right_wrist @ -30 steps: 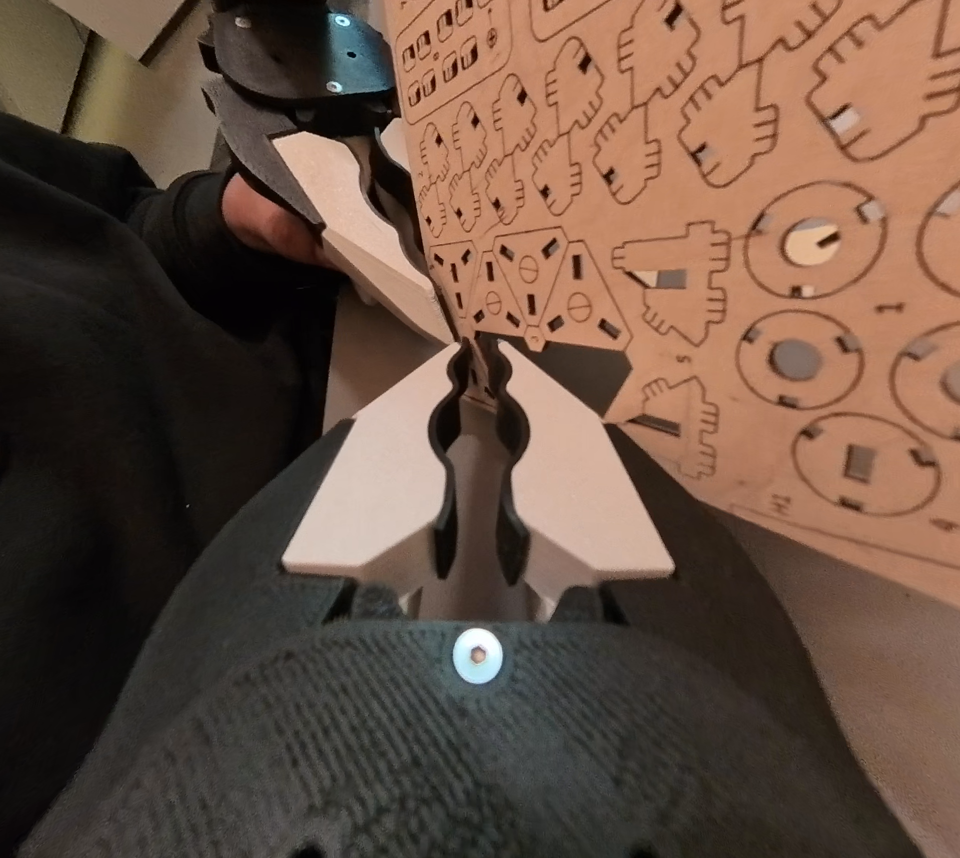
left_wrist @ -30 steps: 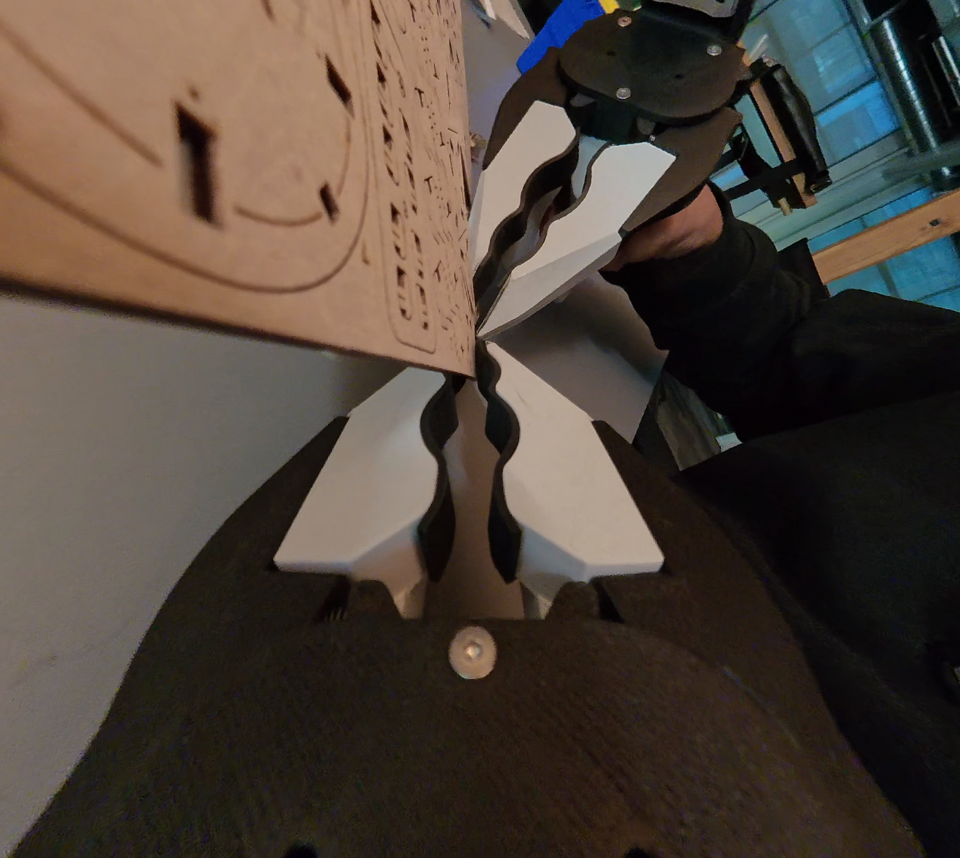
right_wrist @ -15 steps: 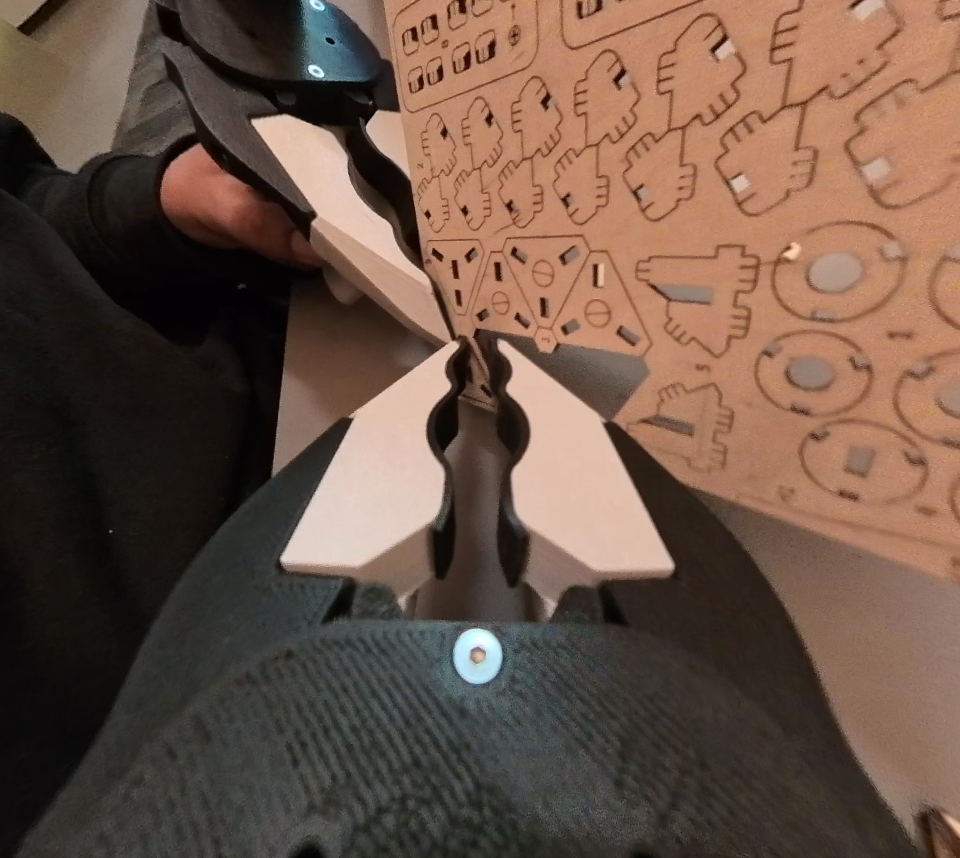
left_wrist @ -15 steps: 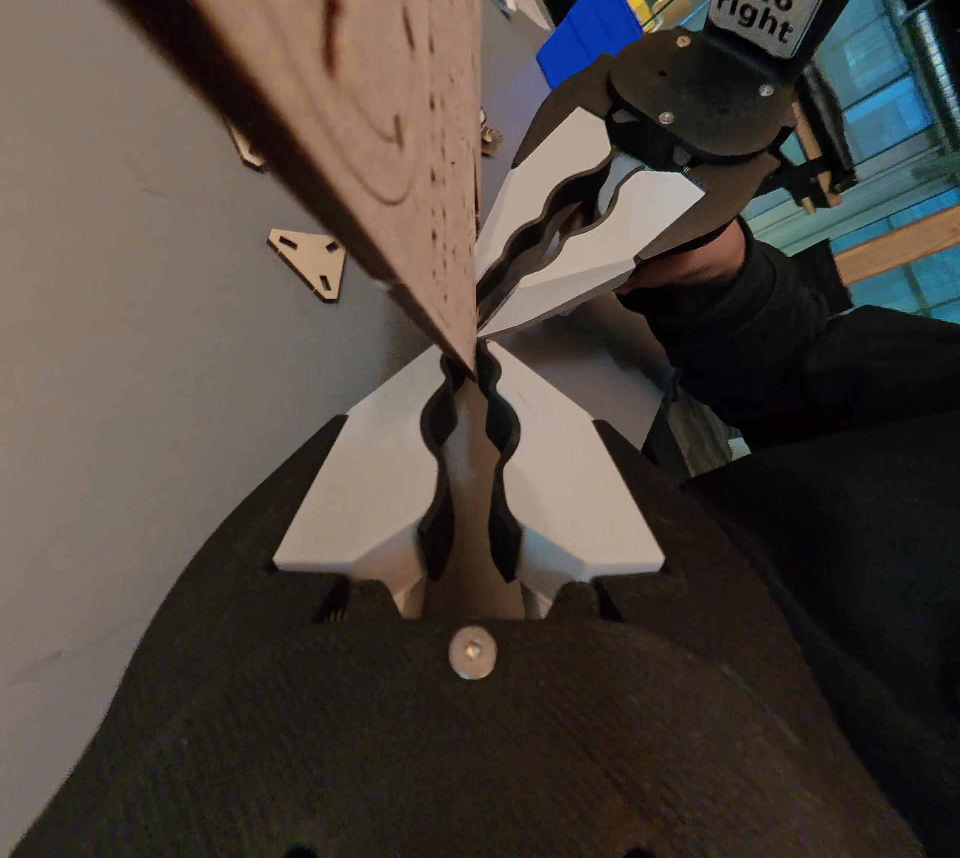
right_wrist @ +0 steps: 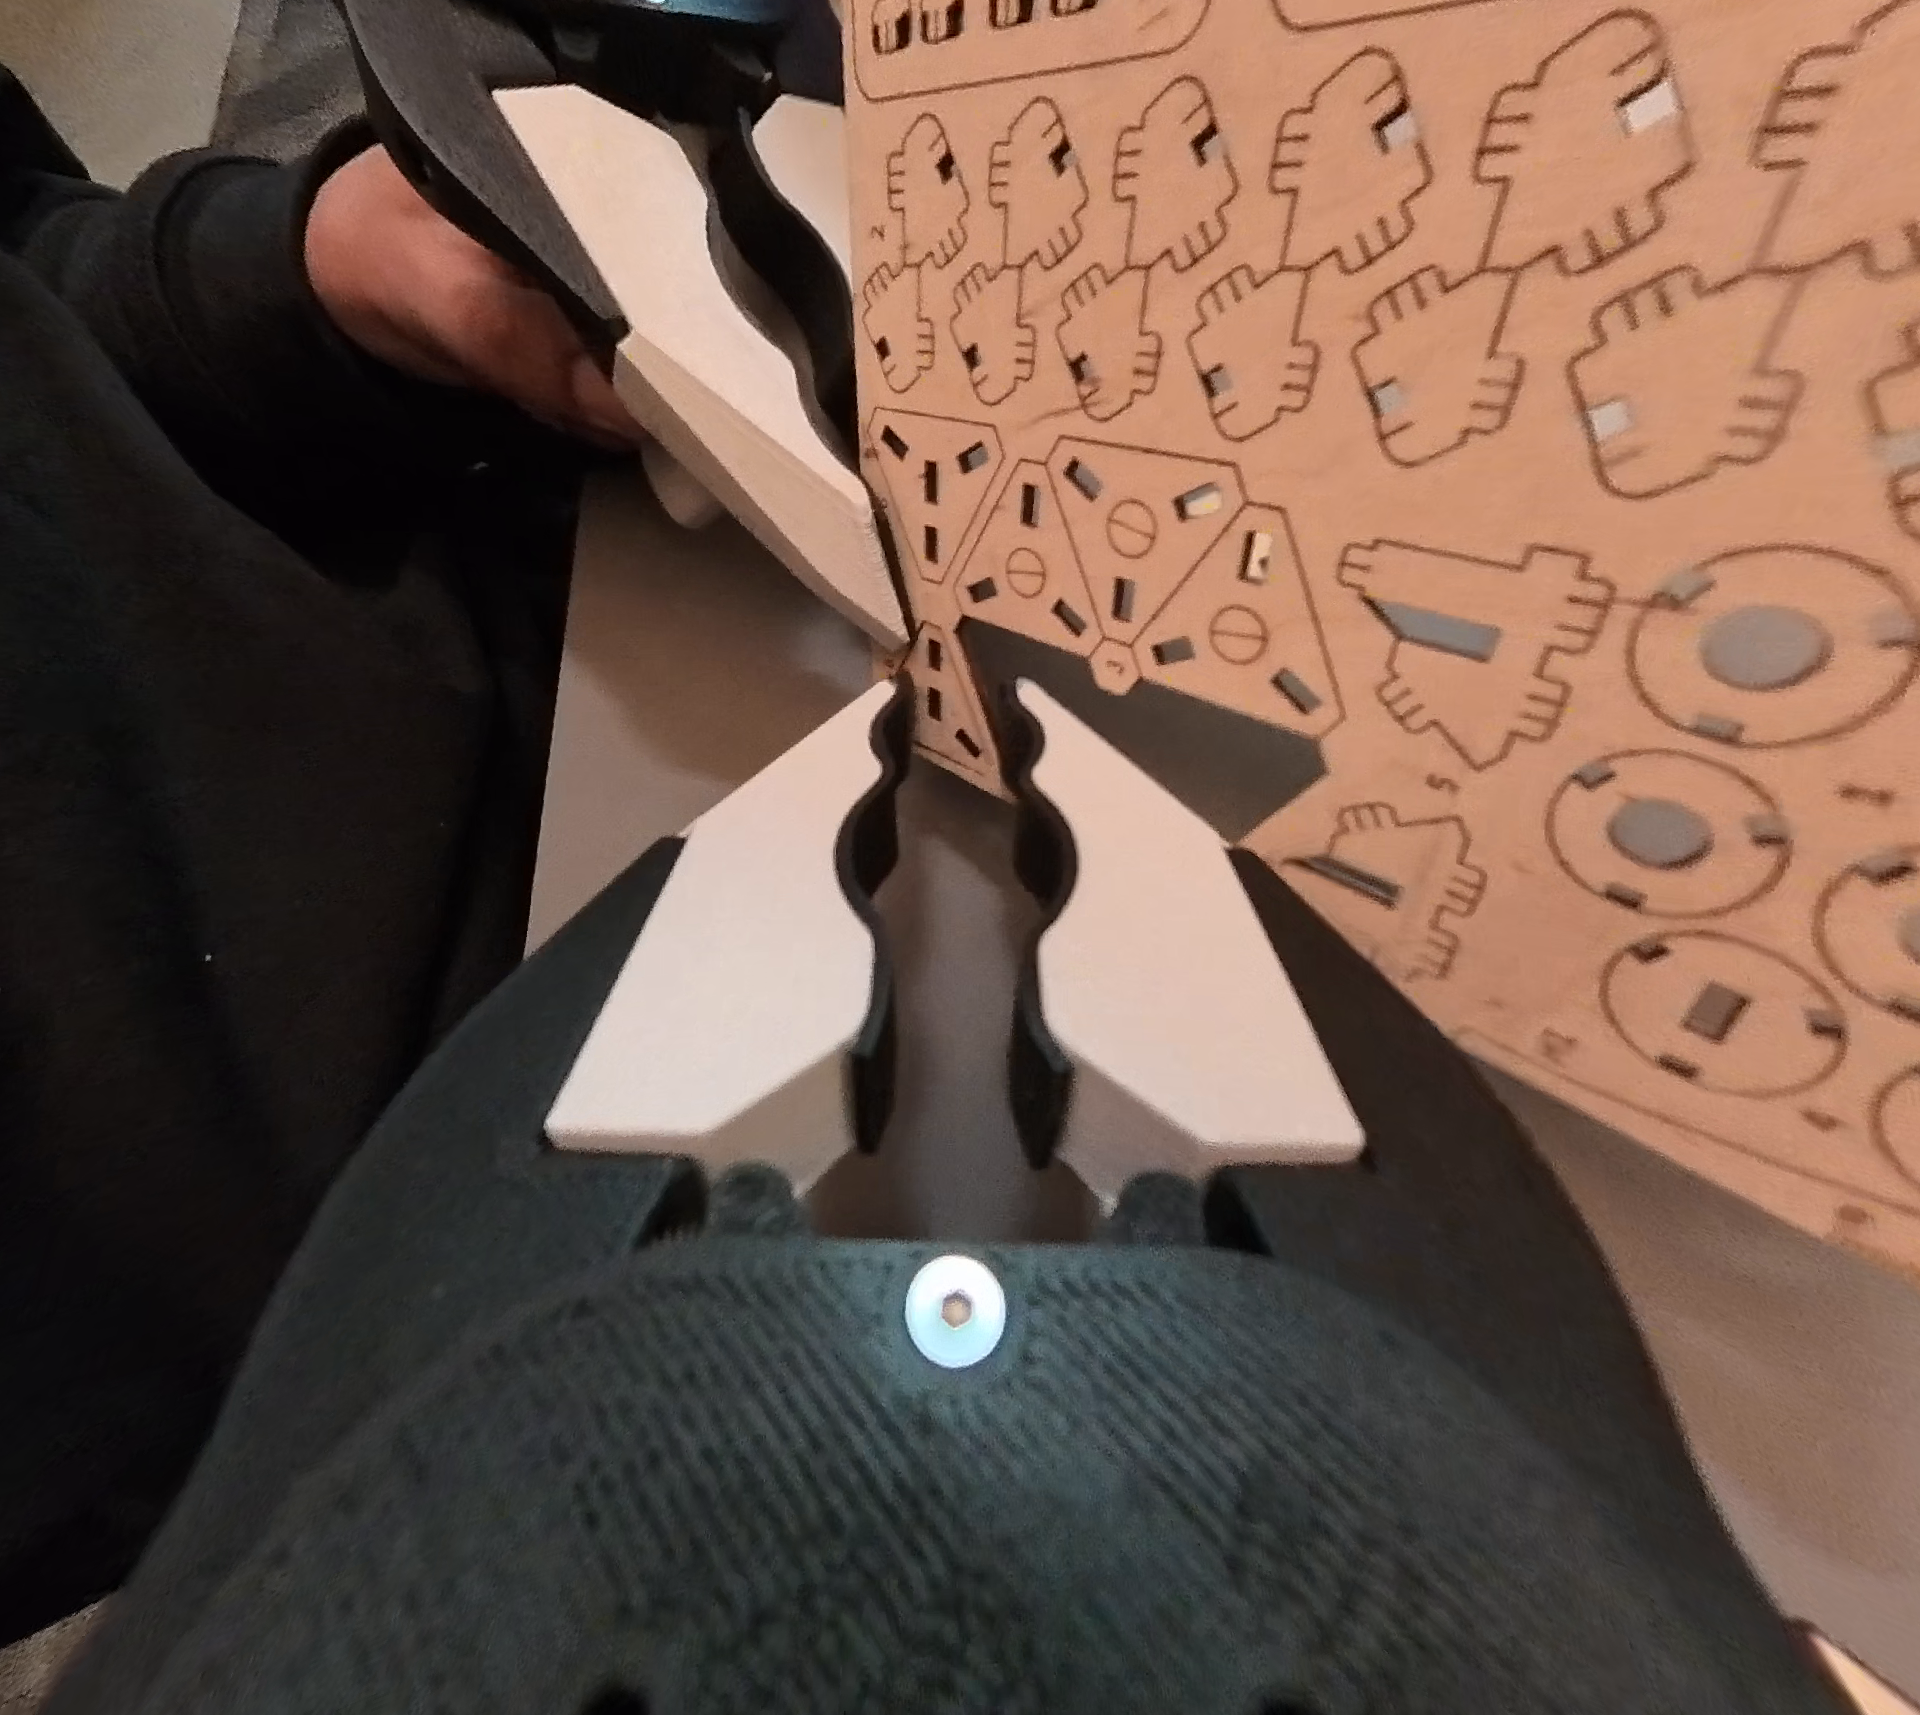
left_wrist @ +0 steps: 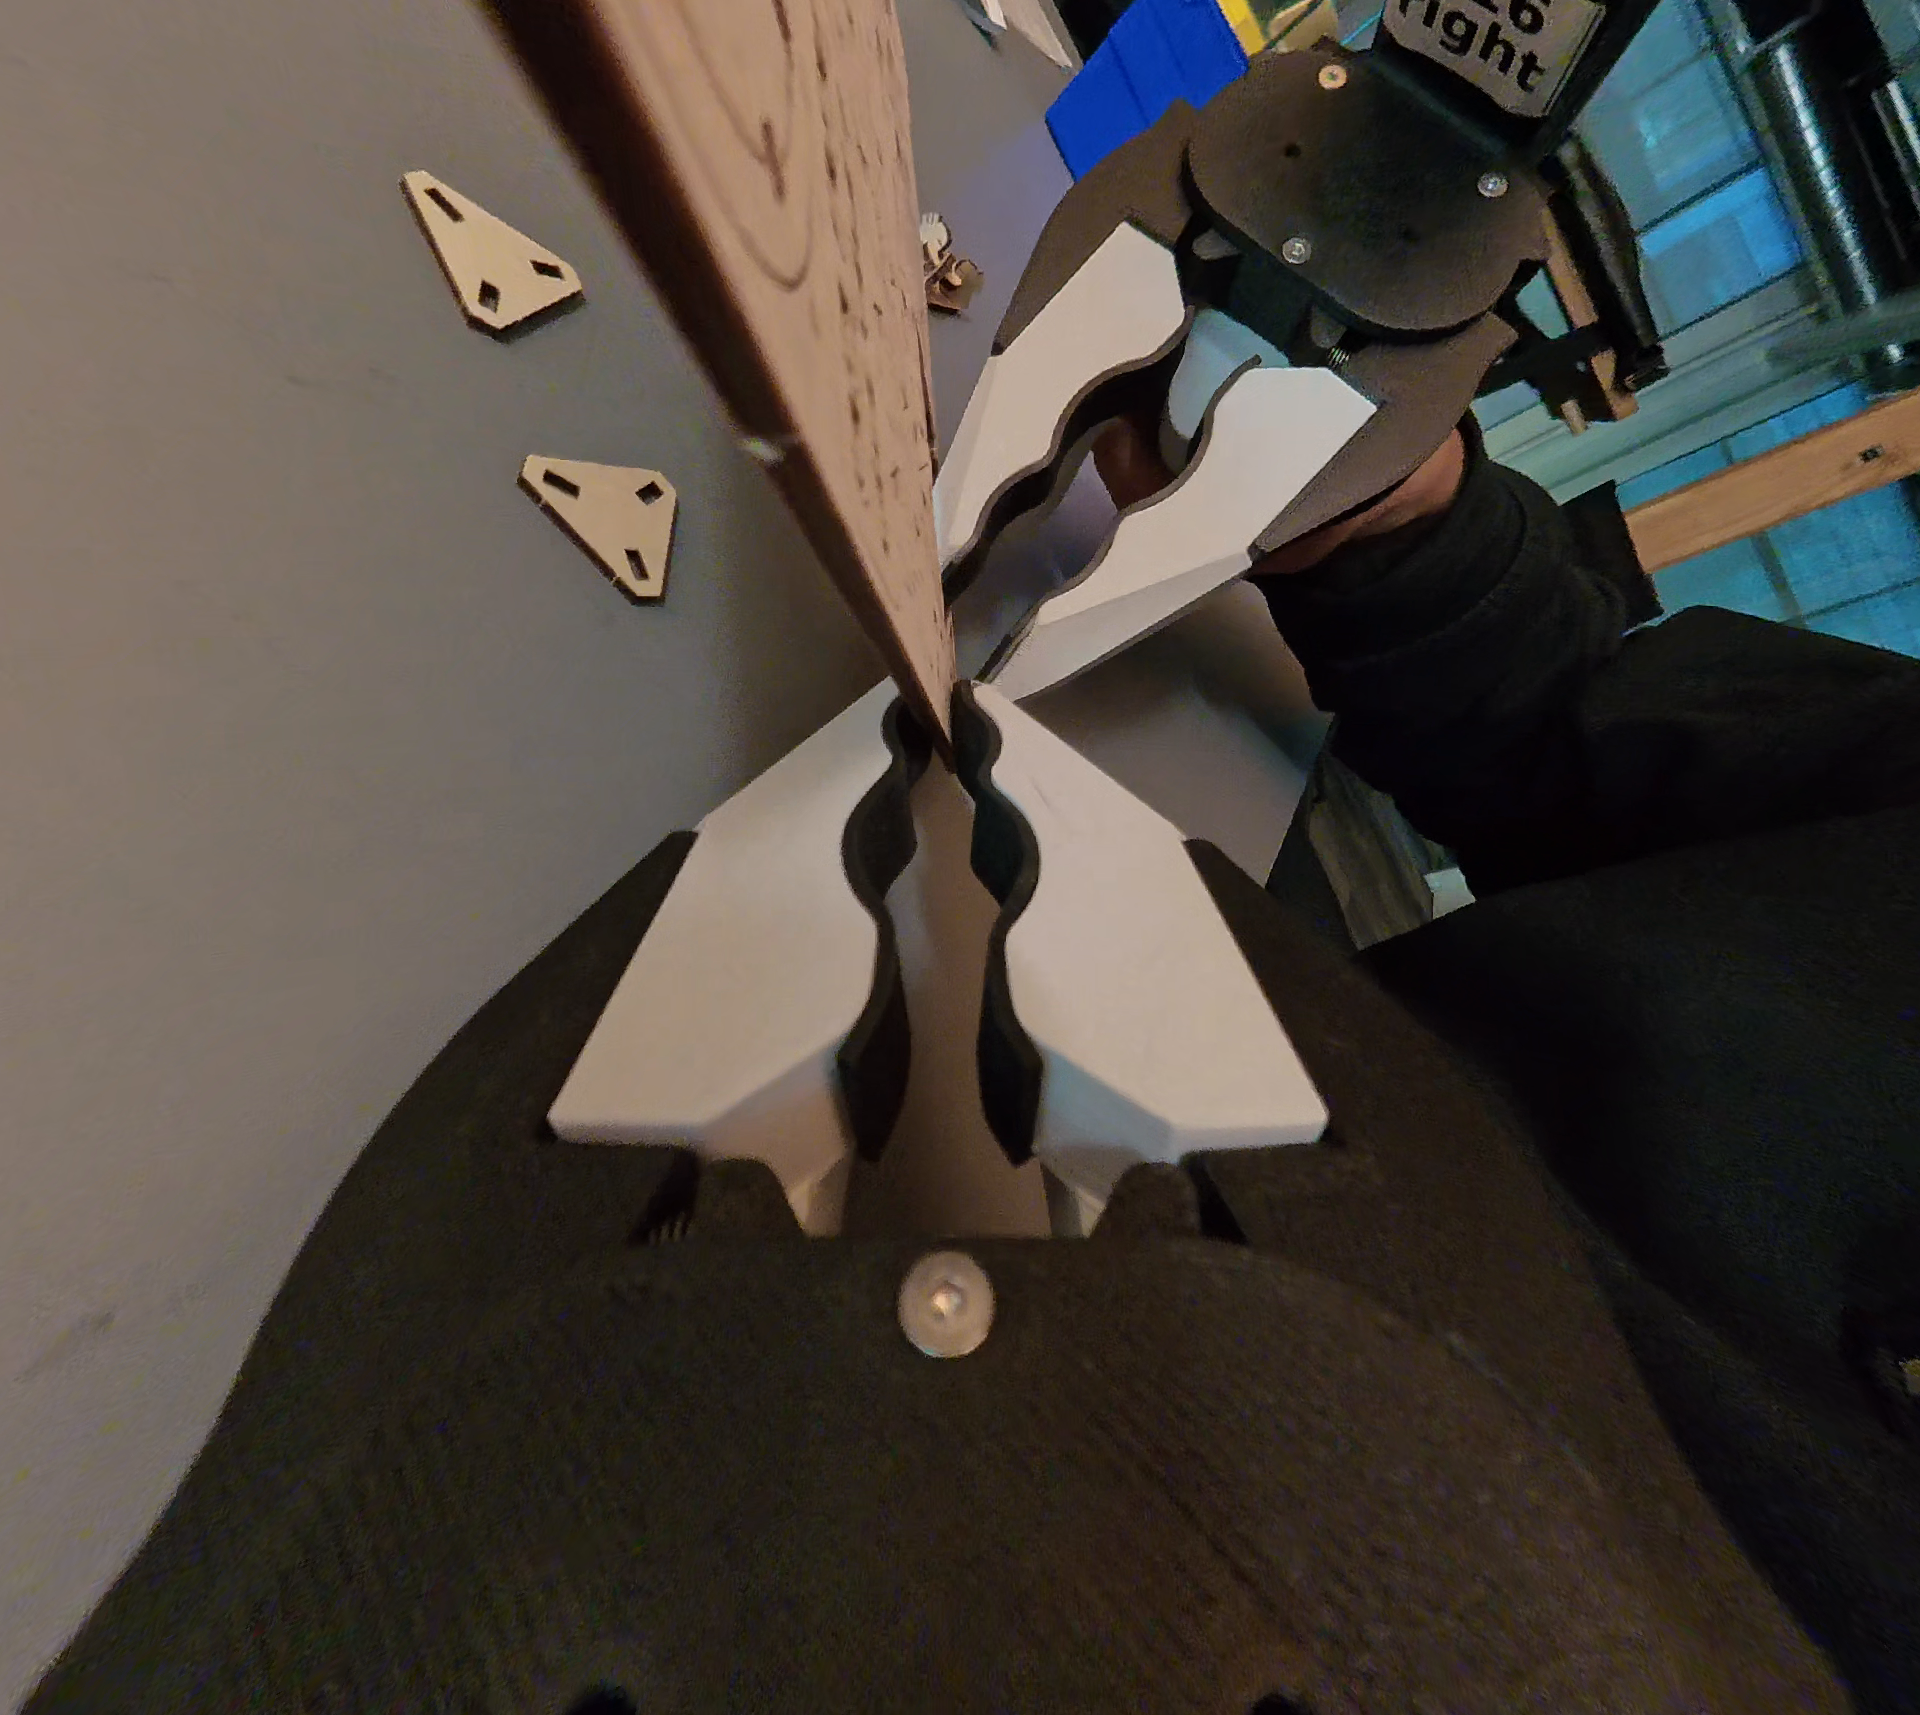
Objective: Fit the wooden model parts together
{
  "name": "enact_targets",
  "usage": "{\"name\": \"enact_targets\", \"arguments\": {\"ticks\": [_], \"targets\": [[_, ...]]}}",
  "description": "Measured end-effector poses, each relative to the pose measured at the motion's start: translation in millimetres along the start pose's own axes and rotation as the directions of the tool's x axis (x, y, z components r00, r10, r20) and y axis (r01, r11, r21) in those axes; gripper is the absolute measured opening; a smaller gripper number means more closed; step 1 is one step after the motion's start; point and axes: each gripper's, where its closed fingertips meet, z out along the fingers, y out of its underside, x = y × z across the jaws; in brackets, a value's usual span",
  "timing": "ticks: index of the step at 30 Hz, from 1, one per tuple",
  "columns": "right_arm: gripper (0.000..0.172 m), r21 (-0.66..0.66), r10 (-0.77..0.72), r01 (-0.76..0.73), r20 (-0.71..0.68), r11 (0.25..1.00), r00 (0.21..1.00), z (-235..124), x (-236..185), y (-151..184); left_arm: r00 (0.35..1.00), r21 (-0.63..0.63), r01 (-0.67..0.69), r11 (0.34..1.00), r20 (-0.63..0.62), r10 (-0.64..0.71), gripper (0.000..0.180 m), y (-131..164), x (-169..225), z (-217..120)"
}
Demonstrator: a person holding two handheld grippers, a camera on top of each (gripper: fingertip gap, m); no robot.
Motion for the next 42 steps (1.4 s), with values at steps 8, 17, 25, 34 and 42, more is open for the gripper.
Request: {"name": "enact_targets", "arguments": {"ticks": [8,17,25,34,42], "targets": [[0.011,0.014,0.061,-0.060,-0.015,0.998,0.998,10.6,4.2,8.8,0.998,-0.045,0.020,0.999,0.062,-0.018,0.000,6.1,-8.7,4.4],[0.011,0.064,-0.007,0.015,-0.119,0.998,0.993,7.4,3.1,-0.8,0.999,0.009,0.031,0.999,0.028,-0.031,0.000,0.2,-5.2,-0.8],[0.007,0.159,0.009,0.014,-0.148,0.987,0.989,-7.4,4.8,-12.8,0.998,0.079,0.058,0.995,-0.025,-0.056,0.003,-8.9,-2.0,-8.1],[0.004,0.137,0.027,-0.016,-0.079,0.990,0.997,-1.0,4.4,-8.6,0.998,0.066,0.058,0.996,0.009,-0.059,0.000,-7.0,-6.0,-6.3],[0.002,0.113,-0.006,0.023,-0.149,0.993,0.989,4.2,10.8,-5.3,0.996,0.045,0.056,0.997,0.067,-0.059,0.000,-4.1,-12.4,-3.5]]}}
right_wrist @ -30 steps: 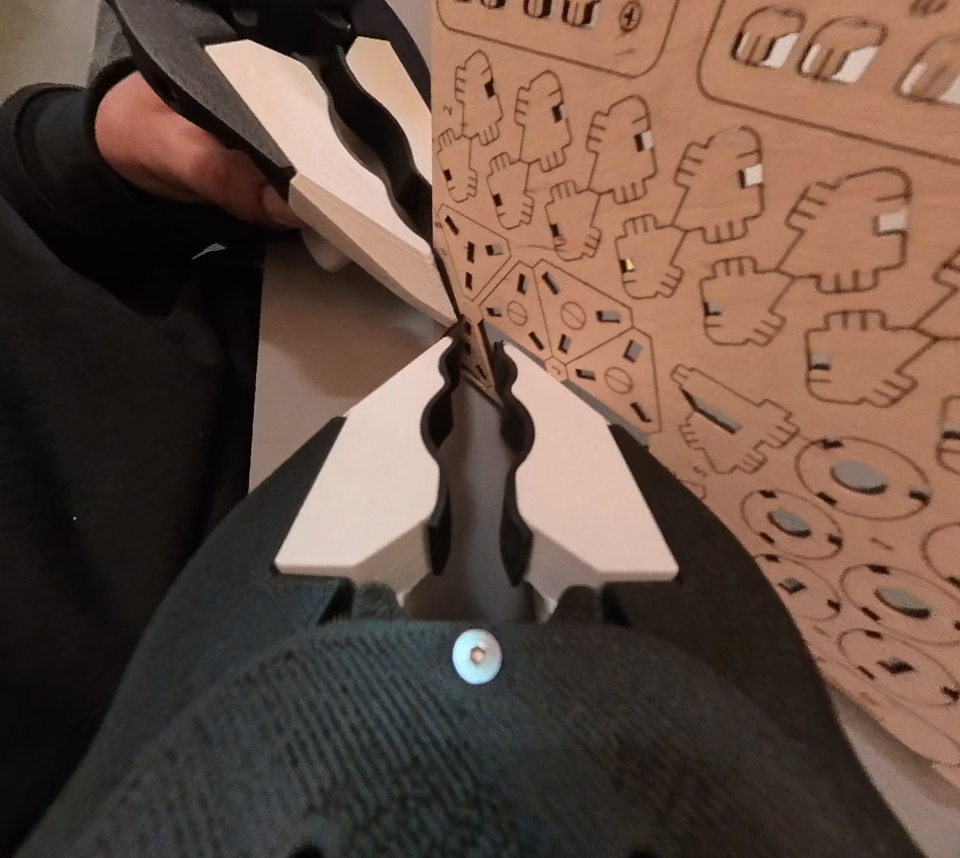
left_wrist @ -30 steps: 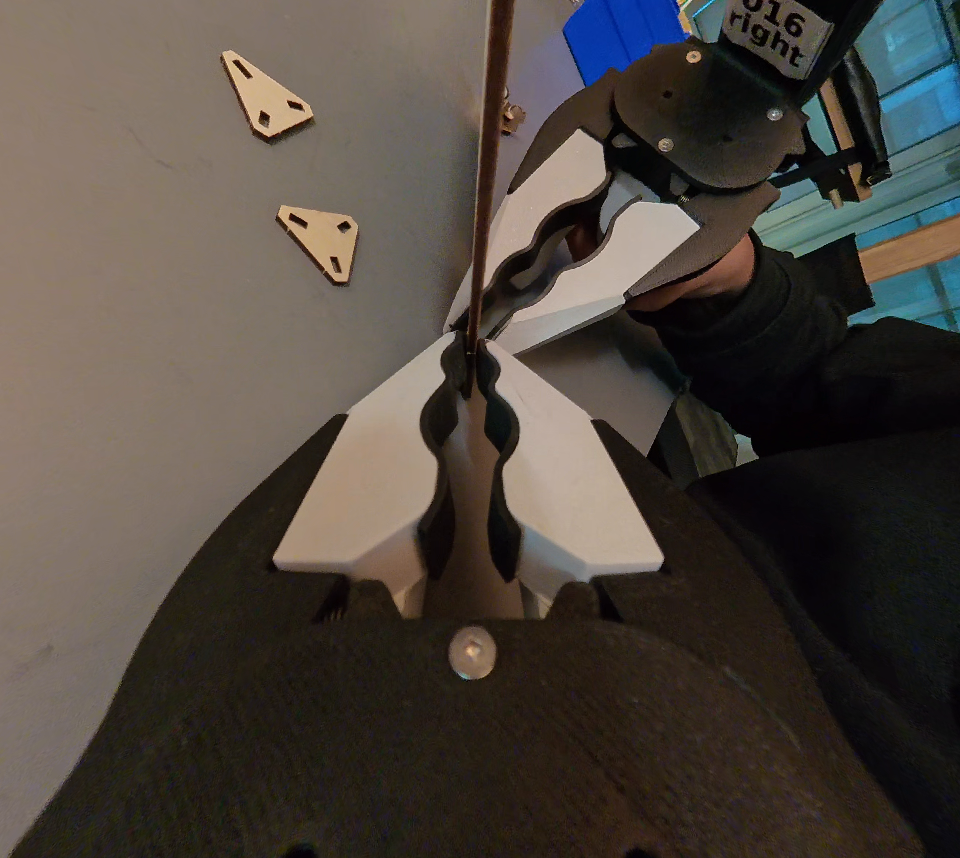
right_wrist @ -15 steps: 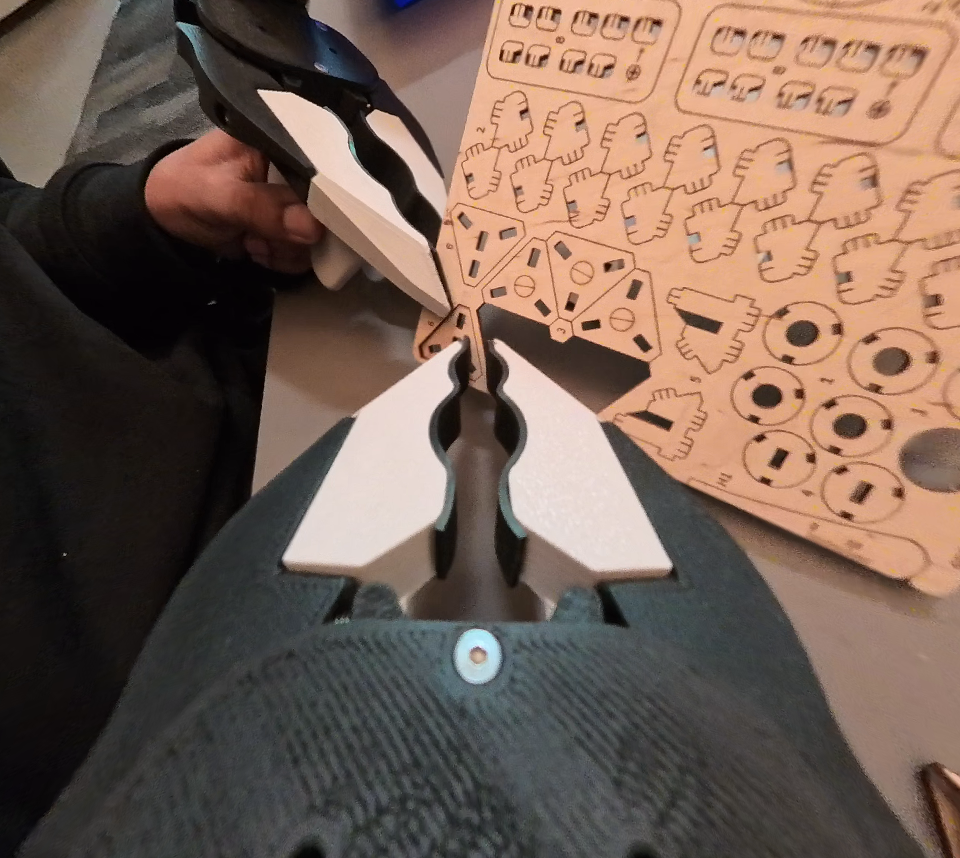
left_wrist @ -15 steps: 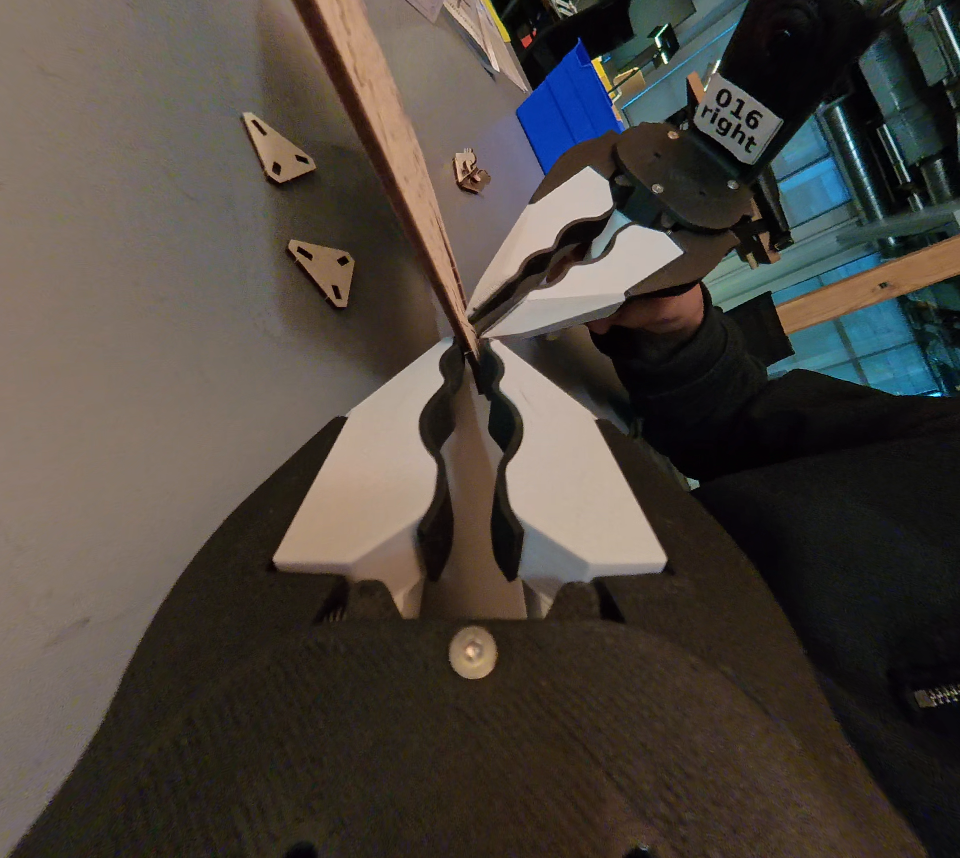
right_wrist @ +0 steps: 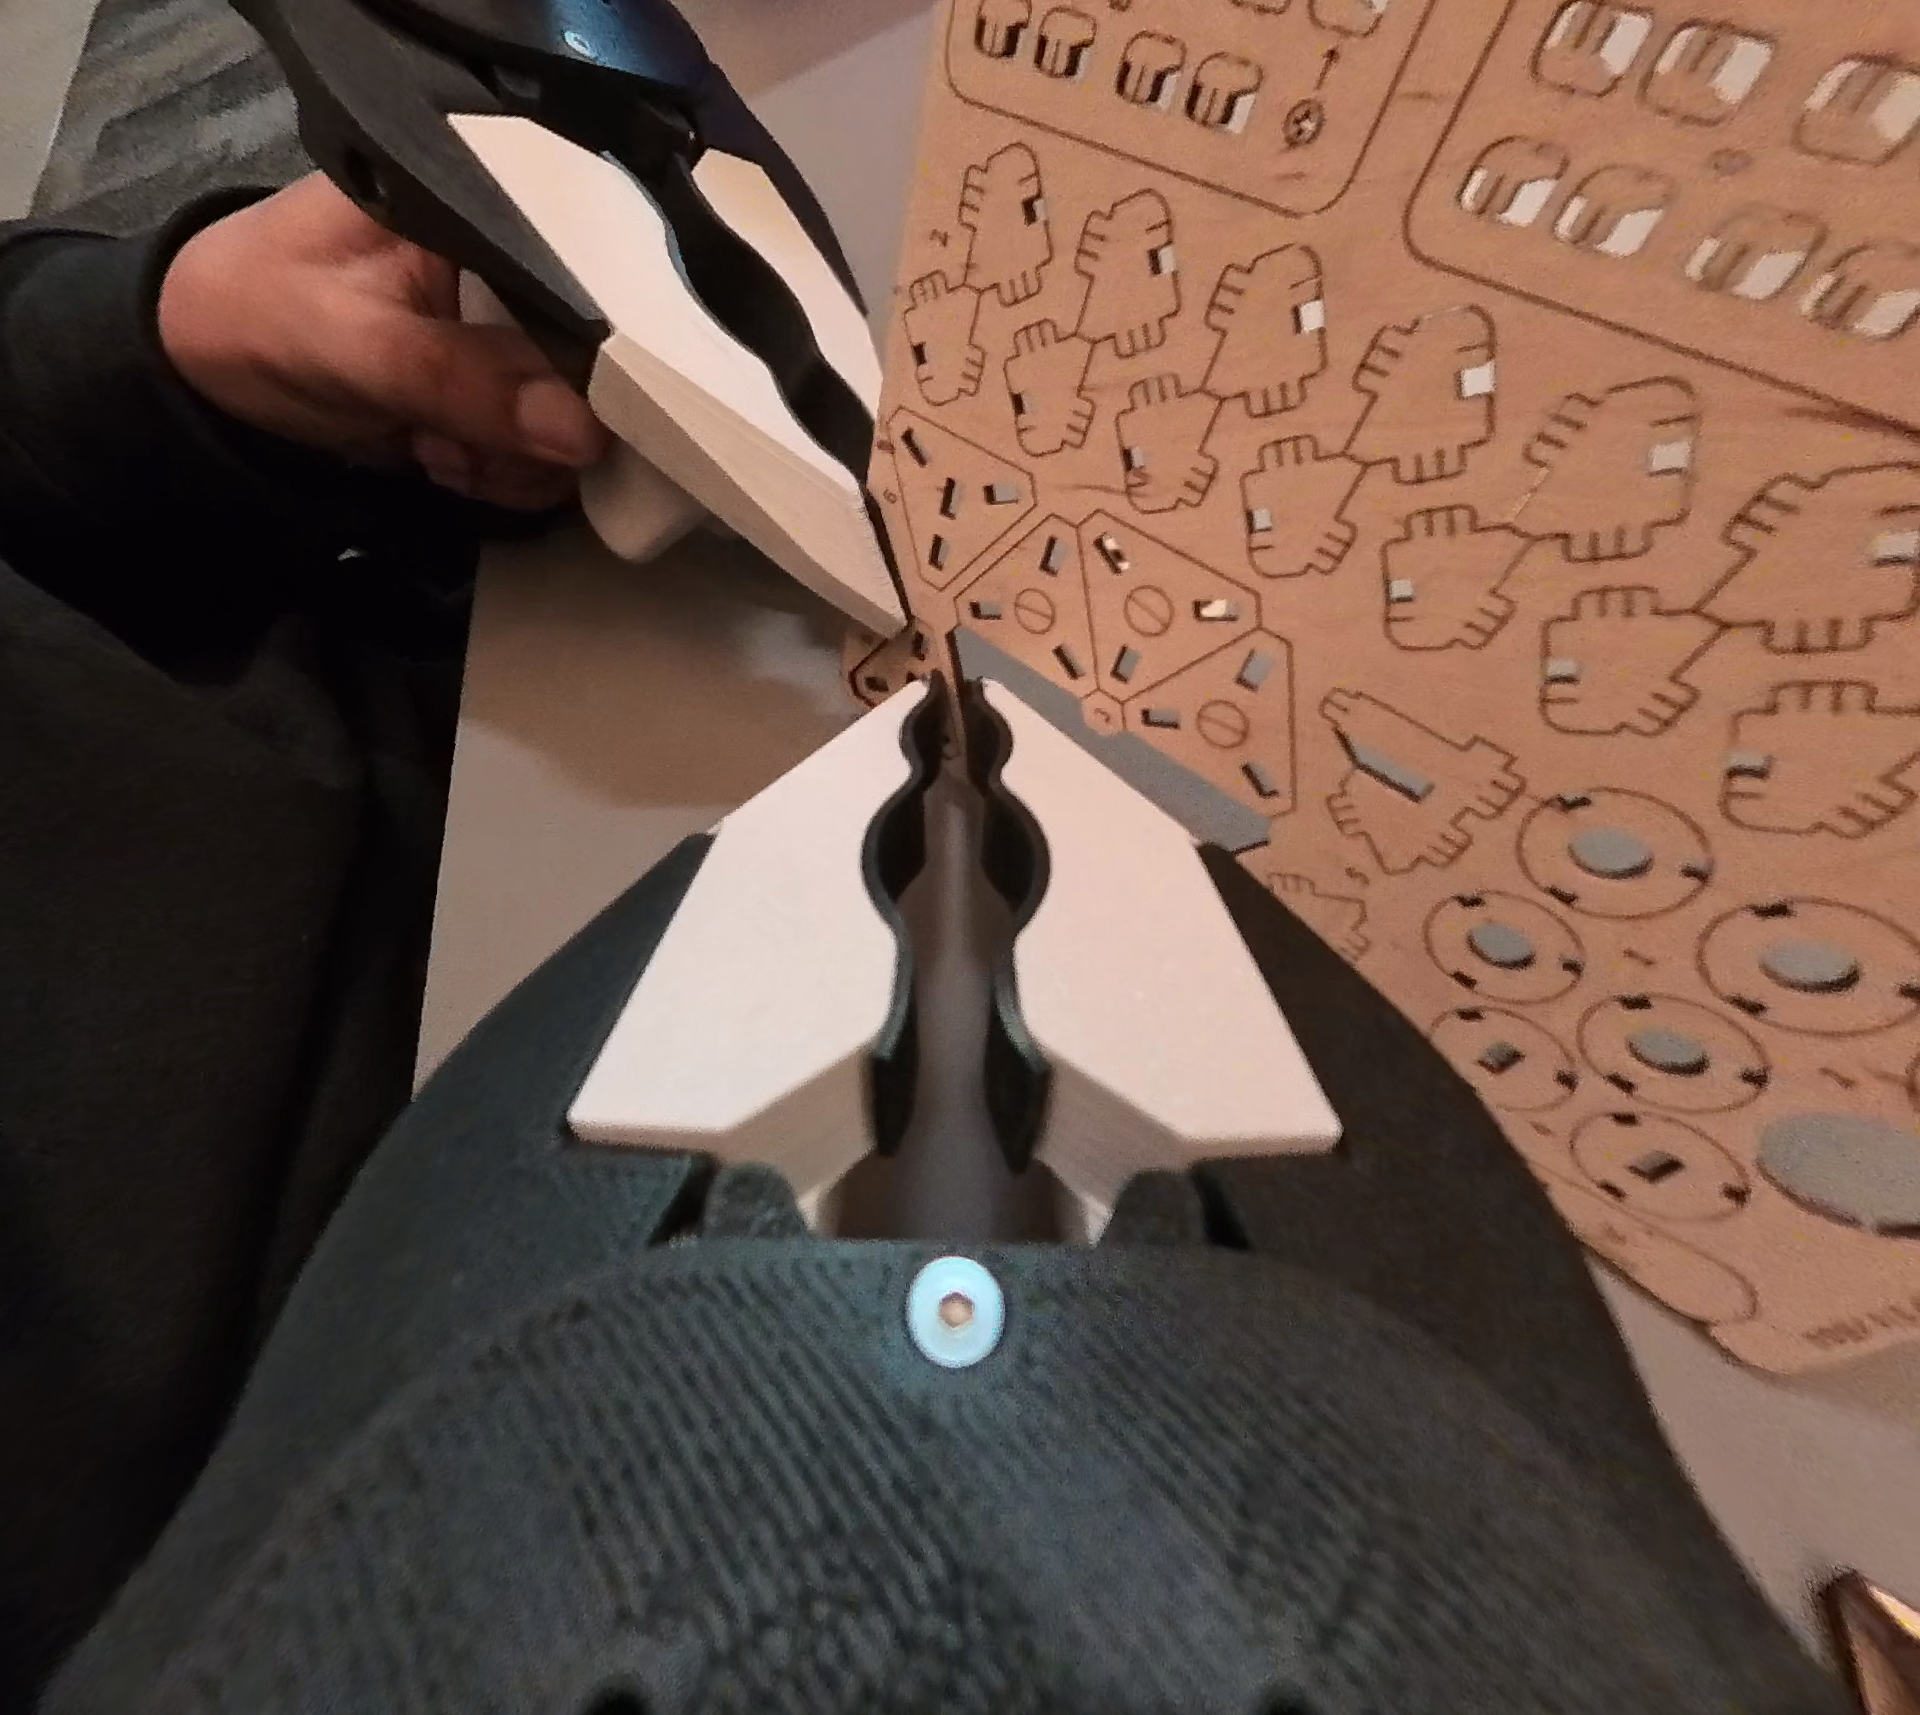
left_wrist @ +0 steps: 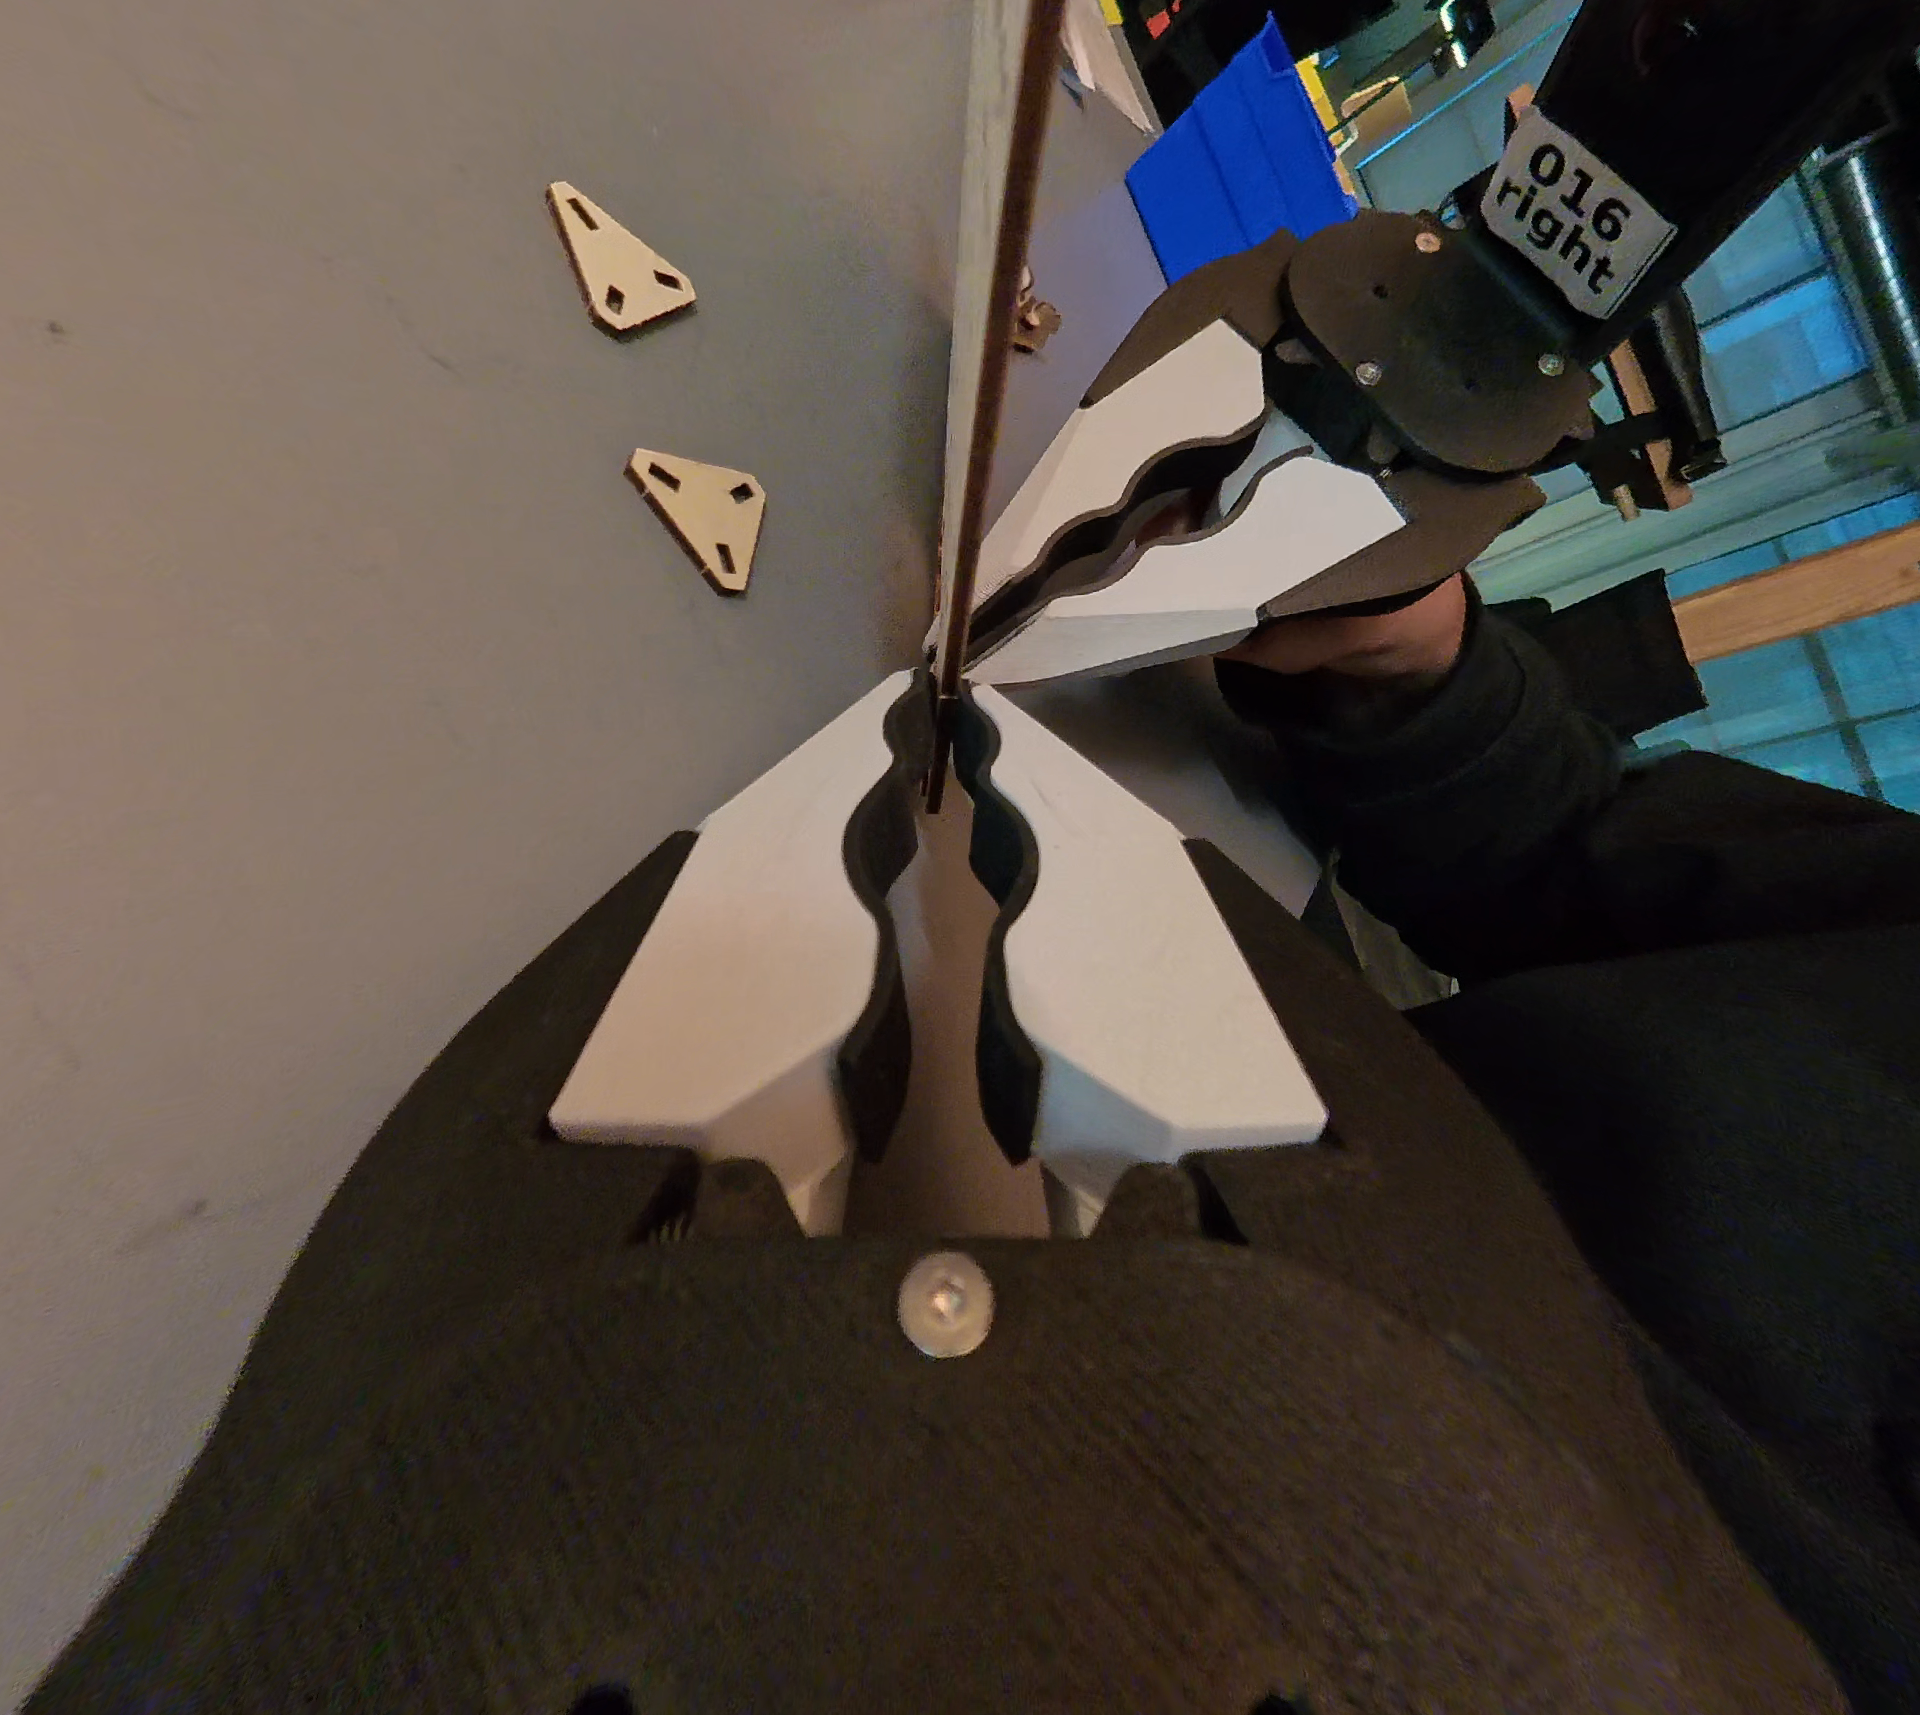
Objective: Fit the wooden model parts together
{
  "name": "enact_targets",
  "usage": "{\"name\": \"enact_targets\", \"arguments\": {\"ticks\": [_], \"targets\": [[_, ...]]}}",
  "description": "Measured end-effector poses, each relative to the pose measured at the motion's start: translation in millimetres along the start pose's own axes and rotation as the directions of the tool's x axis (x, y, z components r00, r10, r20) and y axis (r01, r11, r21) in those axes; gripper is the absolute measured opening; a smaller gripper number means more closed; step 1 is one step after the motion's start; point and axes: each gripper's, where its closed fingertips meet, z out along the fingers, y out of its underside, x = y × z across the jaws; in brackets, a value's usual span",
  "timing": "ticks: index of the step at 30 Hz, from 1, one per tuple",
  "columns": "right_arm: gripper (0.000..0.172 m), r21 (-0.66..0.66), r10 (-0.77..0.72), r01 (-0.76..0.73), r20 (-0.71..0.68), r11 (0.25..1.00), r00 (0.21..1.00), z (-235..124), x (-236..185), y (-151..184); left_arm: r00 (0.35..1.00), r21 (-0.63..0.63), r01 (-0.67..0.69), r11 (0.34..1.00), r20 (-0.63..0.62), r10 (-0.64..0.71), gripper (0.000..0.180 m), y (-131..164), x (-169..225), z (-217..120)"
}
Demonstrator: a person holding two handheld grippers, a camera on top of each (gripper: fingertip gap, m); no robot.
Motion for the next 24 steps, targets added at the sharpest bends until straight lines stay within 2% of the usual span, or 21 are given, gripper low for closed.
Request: {"name": "enact_targets", "arguments": {"ticks": [7,11,13,18,19,24], "targets": [[0.002,0.050,-0.002,0.006,-0.073,0.999,0.997,-0.6,1.8,-3.5,1.000,0.009,0.015,1.000,-0.008,-0.015,0.000,-1.8,-0.5,-0.4],[0.002,0.150,0.099,-0.098,-0.003,0.984,0.995,-5.5,-0.2,-10.5,0.999,0.046,0.011,0.999,-0.039,-0.009,0.000,-7.0,3.3,-3.6],[0.008,0.195,0.168,-0.176,0.054,0.965,0.984,-7.6,0.0,-13.9,0.998,0.038,-0.003,0.999,-0.056,0.006,0.000,-5.6,6.8,-3.0],[0.013,0.124,0.232,-0.248,0.133,0.961,0.964,-5.4,-4.7,-7.8,0.998,0.040,-0.015,0.999,-0.058,0.017,0.000,-5.8,8.3,-3.2],[0.008,0.117,0.227,-0.244,0.141,0.963,0.964,-5.1,-6.6,-7.7,0.998,0.040,-0.013,0.999,-0.059,0.016,0.000,-5.9,8.2,-3.3],[0.005,0.087,0.213,-0.223,0.113,0.971,0.971,-3.5,-6.3,-7.1,0.999,0.035,-0.016,0.999,-0.042,0.018,0.000,-5.0,6.4,-2.5]]}}
